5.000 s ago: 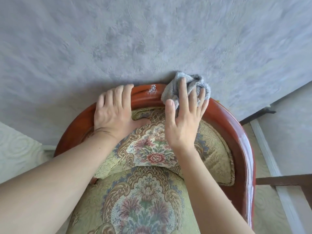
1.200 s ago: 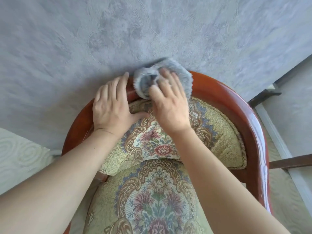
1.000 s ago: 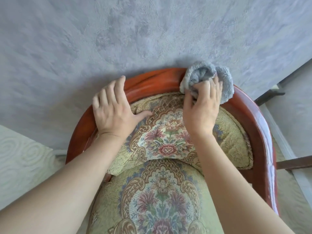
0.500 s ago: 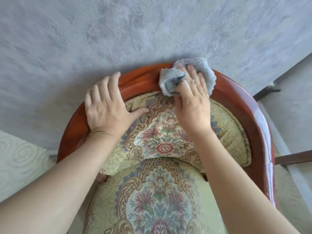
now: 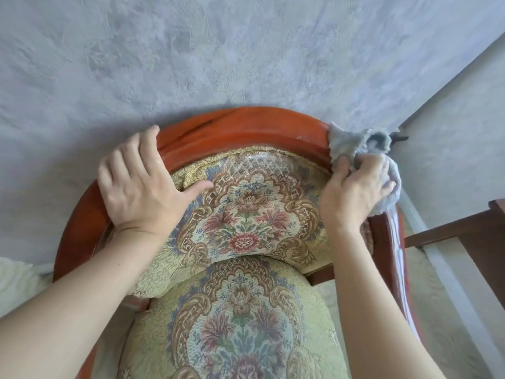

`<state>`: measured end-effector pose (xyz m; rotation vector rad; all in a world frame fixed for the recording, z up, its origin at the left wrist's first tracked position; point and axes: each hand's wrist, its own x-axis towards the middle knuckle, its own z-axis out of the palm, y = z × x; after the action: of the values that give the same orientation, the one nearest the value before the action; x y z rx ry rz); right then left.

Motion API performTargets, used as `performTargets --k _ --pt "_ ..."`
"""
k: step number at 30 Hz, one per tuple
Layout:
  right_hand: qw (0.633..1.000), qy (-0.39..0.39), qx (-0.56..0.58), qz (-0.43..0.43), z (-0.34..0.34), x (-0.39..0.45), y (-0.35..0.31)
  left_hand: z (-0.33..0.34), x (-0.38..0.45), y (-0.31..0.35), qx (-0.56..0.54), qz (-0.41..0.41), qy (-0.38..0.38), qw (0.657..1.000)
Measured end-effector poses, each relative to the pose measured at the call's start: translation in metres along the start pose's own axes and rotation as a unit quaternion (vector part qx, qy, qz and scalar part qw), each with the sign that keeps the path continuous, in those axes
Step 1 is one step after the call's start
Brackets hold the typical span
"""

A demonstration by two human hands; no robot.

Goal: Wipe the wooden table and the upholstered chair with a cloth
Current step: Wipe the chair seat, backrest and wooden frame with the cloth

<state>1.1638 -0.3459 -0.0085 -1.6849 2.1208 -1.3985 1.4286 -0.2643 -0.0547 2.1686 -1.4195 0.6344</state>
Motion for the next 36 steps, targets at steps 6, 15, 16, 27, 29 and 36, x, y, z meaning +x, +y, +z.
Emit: performTargets --k 6,15,16,27,29,36 --pt "0.969 -0.137 -0.044 -0.201 0.024 -0.005 -0.047 -0.007 0.000 0.002 -0.030 -0.012 -0.019 0.999" --pt "0.993 -0.054 -0.083 -0.058 -0.043 0.001 0.056 -0.013 0.010 0.016 -0.062 -0.007 -0.038 0.997" --pt "0.995 -0.047 -0.078 -0.034 -0.048 -0.002 0.063 -0.012 0.014 0.022 -0.065 -0.002 -0.039 0.997" --pt "0.951 -0.177 -0.073 -0.241 -0.011 0.021 -0.015 -0.007 0.061 0.097 -0.133 0.148 -0.035 0.979" --pt "0.955 -0.150 -0.065 -0.248 -0.014 0.024 -0.006 -0.008 0.065 0.115 -0.159 0.207 -0.039 0.965" --pt "0.996 -0.028 -0.085 -0.007 -0.055 -0.012 0.099 -0.005 0.082 0.184 -0.154 0.348 -0.113 0.918"
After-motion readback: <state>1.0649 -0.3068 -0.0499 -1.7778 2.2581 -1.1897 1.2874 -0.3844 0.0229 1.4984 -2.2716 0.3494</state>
